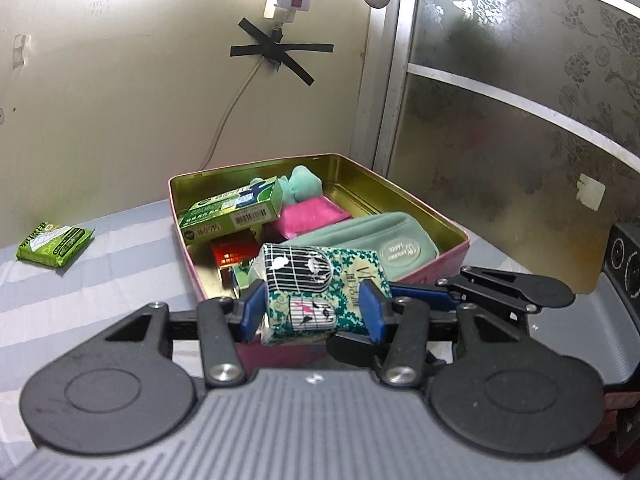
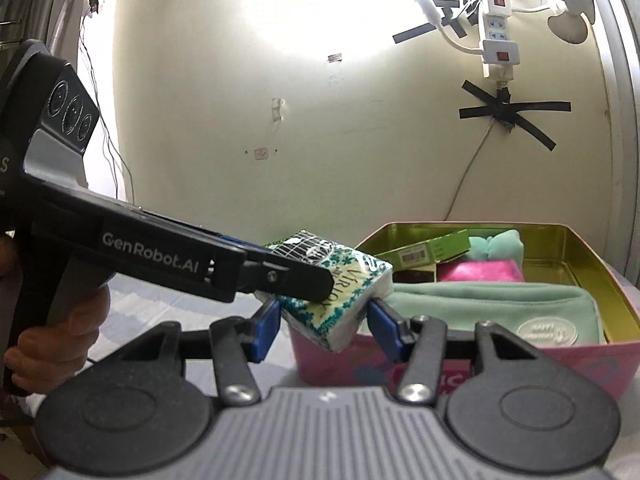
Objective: Organize objects
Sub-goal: 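Carry the Virjoy tissue pack with the left tool over the pink tin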
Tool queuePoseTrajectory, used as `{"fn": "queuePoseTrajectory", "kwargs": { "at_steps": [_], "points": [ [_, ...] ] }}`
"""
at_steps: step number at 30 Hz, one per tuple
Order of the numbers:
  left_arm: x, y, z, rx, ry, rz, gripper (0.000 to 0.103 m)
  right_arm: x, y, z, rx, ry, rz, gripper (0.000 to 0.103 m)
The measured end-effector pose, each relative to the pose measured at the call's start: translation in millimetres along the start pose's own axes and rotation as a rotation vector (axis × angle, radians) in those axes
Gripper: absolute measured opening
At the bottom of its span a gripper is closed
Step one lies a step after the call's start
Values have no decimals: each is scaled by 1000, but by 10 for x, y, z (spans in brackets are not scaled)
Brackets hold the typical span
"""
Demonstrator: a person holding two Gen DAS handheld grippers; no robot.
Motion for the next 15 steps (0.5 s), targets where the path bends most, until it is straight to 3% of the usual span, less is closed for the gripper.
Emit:
{"fn": "queuePoseTrajectory", "kwargs": {
  "at_steps": [6, 15],
  "points": [
    [200, 22, 128, -61, 0, -6, 52, 79, -155, 64, 6, -13, -22, 50],
    [669, -73, 377, -49, 13, 6, 52, 339, -593, 115, 23, -12, -89, 50]
  ]
}}
Point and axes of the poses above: each gripper's, at about its wrist camera, not at the fingertips, and x roughly the way its jaws point, y to its left, z to its top, the point moved 4 cm from there along x, roughly the way its jaws point, and after that the axes turned 2 degrees about x, right-handed, at the moved point
